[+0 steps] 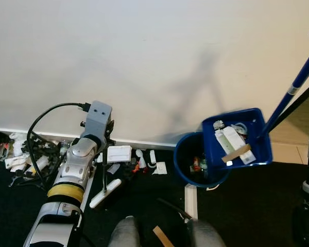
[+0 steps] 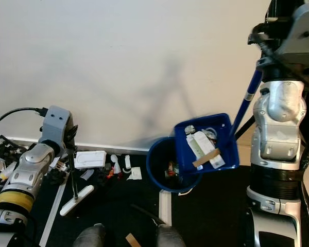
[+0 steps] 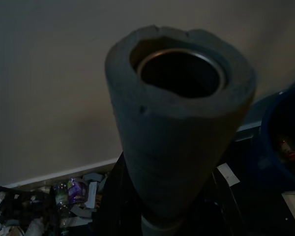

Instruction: Sweep floor

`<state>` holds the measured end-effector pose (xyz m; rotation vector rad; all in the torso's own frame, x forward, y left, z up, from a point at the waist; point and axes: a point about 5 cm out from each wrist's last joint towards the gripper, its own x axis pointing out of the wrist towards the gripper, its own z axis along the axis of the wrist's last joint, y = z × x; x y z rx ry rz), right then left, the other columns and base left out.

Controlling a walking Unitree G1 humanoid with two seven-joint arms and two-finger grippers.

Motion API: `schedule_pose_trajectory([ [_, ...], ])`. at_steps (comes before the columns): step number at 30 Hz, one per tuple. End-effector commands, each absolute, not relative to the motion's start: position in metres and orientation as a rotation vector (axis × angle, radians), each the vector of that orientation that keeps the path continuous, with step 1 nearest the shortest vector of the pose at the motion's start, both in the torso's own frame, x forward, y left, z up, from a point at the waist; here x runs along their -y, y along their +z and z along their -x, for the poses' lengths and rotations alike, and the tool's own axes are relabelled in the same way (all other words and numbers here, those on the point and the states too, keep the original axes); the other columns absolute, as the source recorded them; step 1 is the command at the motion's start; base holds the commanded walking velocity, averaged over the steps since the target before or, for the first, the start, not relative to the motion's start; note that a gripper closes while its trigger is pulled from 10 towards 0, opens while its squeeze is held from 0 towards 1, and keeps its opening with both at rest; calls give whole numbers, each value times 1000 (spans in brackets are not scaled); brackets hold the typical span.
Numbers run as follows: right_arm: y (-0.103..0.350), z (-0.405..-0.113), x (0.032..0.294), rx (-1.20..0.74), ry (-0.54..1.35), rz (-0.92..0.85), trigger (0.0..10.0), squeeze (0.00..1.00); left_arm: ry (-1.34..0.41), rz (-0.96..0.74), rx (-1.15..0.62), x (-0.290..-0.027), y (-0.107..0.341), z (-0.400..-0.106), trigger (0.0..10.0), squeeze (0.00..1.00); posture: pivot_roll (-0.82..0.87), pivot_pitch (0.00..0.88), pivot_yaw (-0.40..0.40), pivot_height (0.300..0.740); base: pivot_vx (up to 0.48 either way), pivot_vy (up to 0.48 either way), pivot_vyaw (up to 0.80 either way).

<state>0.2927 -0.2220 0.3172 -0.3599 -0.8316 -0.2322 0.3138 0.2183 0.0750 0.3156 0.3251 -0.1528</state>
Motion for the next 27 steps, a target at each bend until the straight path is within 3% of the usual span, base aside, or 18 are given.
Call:
schedule_pose_trajectory([
  [1,330,-282,218,935,-245,374,10000,0,-178,-318,-307,-211,76,-314,10000,0,29,0,-27,740,0,0,0],
  [15,314,-282,182,972,-156,451,10000,0,-181,-324,-304,-212,77,-314,10000,0,36,0,-31,740,0,0,0],
  [27,310,-285,174,985,-105,537,10000,0,-176,-322,-305,-212,77,-315,10000,0,37,0,-34,740,0,0,0],
])
